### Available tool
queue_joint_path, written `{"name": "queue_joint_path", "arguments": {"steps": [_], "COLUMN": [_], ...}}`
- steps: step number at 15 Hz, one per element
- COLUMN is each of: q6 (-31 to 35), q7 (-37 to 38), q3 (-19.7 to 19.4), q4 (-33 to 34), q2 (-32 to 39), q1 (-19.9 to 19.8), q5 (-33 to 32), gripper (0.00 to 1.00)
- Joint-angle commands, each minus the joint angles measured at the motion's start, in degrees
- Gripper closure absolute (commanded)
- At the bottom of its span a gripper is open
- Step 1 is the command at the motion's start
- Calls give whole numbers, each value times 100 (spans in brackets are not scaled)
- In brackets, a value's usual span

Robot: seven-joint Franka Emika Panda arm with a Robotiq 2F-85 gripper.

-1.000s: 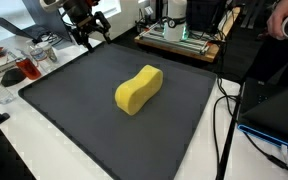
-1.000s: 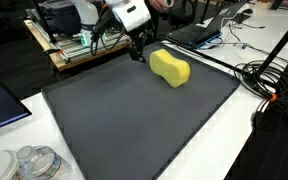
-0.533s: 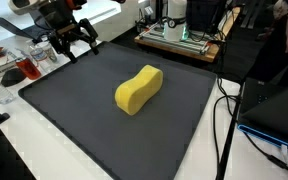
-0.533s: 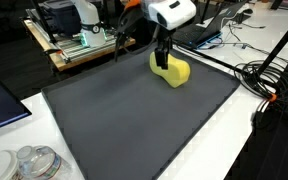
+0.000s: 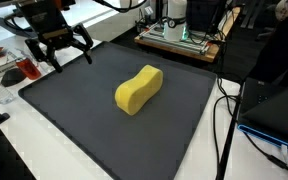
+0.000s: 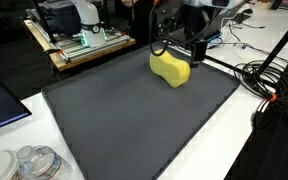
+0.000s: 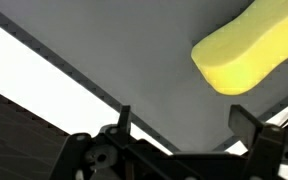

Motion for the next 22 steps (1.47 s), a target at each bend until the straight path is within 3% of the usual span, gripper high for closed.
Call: {"name": "queue_joint_path", "arguments": {"steps": [1, 8, 11, 14, 22], "q6": [-181, -344, -299, 169, 1279], "q7": [-291, -813, 195, 1408, 3906], "q3": [270, 656, 501, 424, 247], "q4": [629, 493, 55, -536, -2739], "q2": [323, 214, -89, -421, -1782], "q1": [142, 491, 800, 995, 1114], "q5": [-245, -207, -267, -275, -693], "gripper": [0, 0, 0, 0, 0]}}
